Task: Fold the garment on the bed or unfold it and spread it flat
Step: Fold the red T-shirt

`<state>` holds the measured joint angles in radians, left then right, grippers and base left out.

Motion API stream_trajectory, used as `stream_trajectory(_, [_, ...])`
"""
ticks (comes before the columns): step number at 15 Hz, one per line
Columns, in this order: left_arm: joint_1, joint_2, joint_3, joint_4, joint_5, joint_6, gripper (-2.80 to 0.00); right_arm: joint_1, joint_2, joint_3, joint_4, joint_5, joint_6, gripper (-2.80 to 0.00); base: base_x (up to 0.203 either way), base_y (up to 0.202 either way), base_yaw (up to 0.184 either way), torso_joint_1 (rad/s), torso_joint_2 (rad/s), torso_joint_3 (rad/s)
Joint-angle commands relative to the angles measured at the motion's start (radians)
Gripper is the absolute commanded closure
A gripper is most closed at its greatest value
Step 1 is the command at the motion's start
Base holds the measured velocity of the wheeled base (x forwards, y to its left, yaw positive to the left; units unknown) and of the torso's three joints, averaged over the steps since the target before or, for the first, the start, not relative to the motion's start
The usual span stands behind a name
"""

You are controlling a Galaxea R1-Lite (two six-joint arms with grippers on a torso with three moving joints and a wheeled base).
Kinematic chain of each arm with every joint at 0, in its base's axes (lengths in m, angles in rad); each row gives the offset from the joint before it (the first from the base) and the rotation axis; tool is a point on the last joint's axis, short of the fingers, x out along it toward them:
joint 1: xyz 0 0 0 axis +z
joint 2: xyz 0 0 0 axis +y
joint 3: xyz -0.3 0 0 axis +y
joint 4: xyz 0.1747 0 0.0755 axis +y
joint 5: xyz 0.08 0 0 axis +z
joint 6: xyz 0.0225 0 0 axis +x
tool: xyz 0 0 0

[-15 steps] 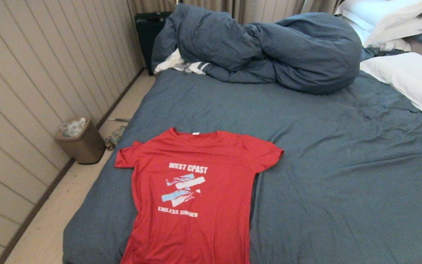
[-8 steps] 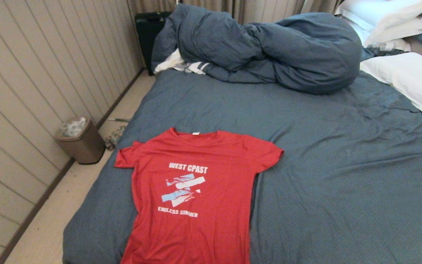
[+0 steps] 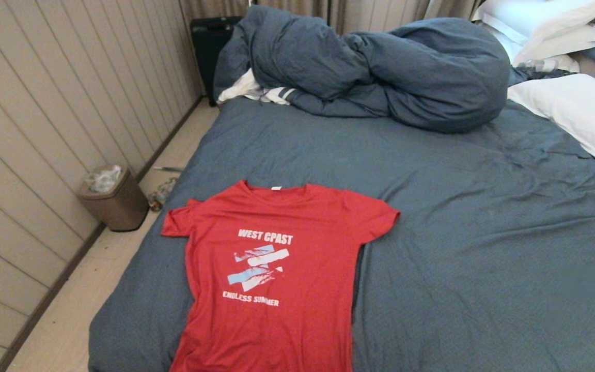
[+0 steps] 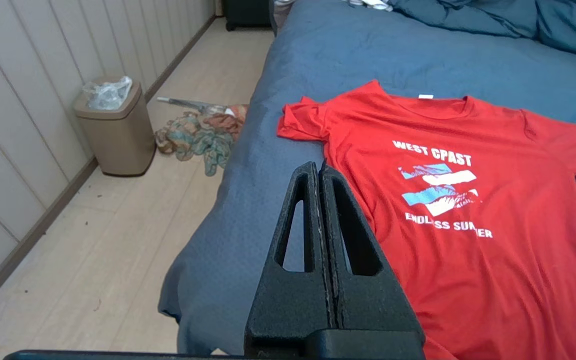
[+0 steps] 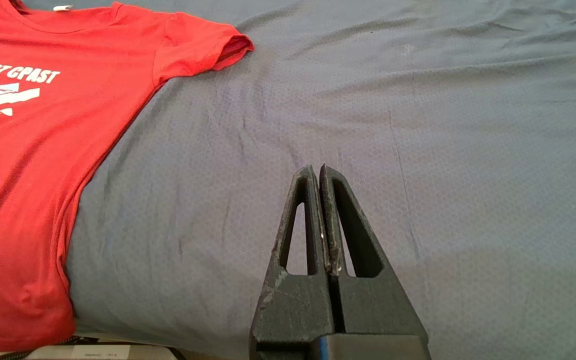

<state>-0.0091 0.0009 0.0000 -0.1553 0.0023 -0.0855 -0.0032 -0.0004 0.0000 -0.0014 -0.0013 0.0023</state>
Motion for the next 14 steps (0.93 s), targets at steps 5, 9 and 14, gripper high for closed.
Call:
stream_trajectory(5, [0.0,0.002,0.04,-0.001,-0.001,0.001,0.0,0.002,0.0,0.002,0.0,0.001,-0.002,0.0,0.0,0.0,0.0,0.0,0.0,0.0])
stream_trajectory(9, [0.0,0.002,0.04,-0.001,-0.001,0.001,0.0,0.002,0.0,0.002,0.0,0.001,-0.002,0.0,0.0,0.0,0.0,0.0,0.0,0.0])
stream_trajectory(14, [0.0,0.001,0.04,0.002,-0.001,0.018,0.0,0.002,0.0,0.0,-0.005,0.004,-0.017,0.0,0.0,0.0,0.0,0.0,0.0,0.0])
